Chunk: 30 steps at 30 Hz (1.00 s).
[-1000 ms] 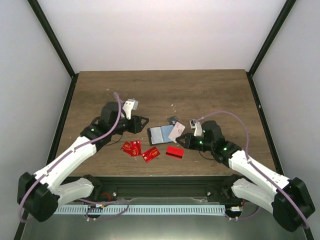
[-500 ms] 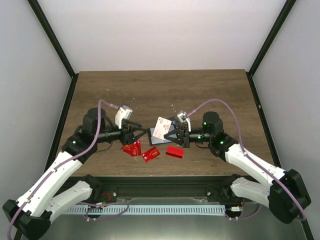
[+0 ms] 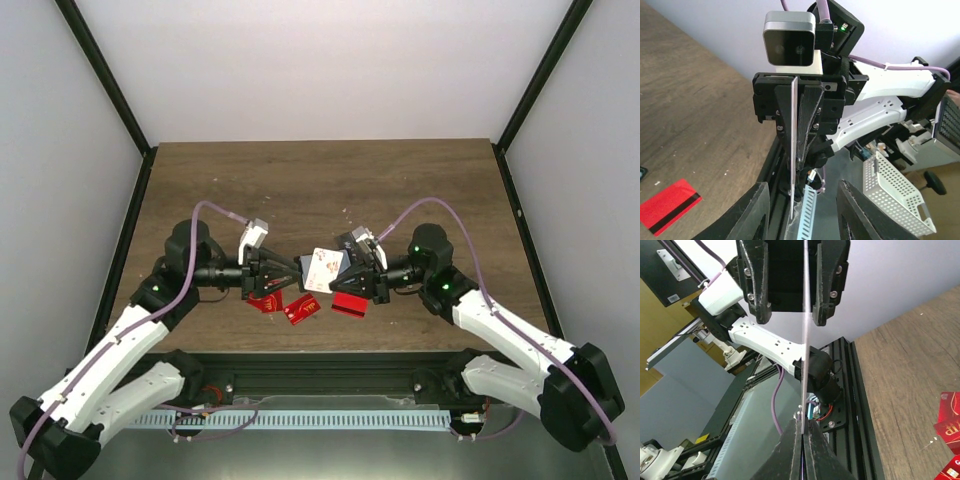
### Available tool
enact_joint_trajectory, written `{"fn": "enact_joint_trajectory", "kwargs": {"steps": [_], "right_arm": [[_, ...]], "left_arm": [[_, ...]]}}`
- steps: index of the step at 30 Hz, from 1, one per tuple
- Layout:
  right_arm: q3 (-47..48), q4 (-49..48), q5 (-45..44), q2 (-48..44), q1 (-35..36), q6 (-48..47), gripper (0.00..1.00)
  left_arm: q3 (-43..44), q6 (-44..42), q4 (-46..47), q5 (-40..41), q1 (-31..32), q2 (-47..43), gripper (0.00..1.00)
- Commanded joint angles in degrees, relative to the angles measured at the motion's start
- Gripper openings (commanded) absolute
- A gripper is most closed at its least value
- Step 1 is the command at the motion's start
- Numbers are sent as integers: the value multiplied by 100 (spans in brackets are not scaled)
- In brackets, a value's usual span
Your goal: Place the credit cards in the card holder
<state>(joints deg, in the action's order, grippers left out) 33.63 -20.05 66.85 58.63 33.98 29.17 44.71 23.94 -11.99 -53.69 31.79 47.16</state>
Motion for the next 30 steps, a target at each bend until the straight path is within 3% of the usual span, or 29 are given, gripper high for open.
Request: {"fn": "enact_joint_trajectory", "kwargs": {"steps": [1, 17, 20, 22, 24, 25, 29, 30], "right_arm": [[201, -129, 246, -42, 74, -101, 1], [360, -166, 328, 230, 92, -174, 1], [402, -138, 329, 278, 98, -220, 1], [436, -80, 310, 305, 92, -272, 1], [480, 78, 178, 306, 97, -382, 2], [511, 249, -18, 290, 92, -474, 7], [562, 1088, -1904, 156, 78, -601, 52], [525, 1294, -2528, 142, 39, -544, 55]], "left_arm": [[-121, 378, 707, -388, 37, 58, 39], [-80, 429, 968, -174, 357, 531, 28], [-80, 422, 995, -153, 401, 619, 21], [-75, 395, 1000, -81, 413, 675, 7], [-86, 387, 982, 162, 416, 683, 4], [-95, 408, 976, 330, 416, 672, 4], [-41, 538, 606, 1556, 380, 910, 4], [-34, 580, 537, 1756, 355, 1046, 4]]}}
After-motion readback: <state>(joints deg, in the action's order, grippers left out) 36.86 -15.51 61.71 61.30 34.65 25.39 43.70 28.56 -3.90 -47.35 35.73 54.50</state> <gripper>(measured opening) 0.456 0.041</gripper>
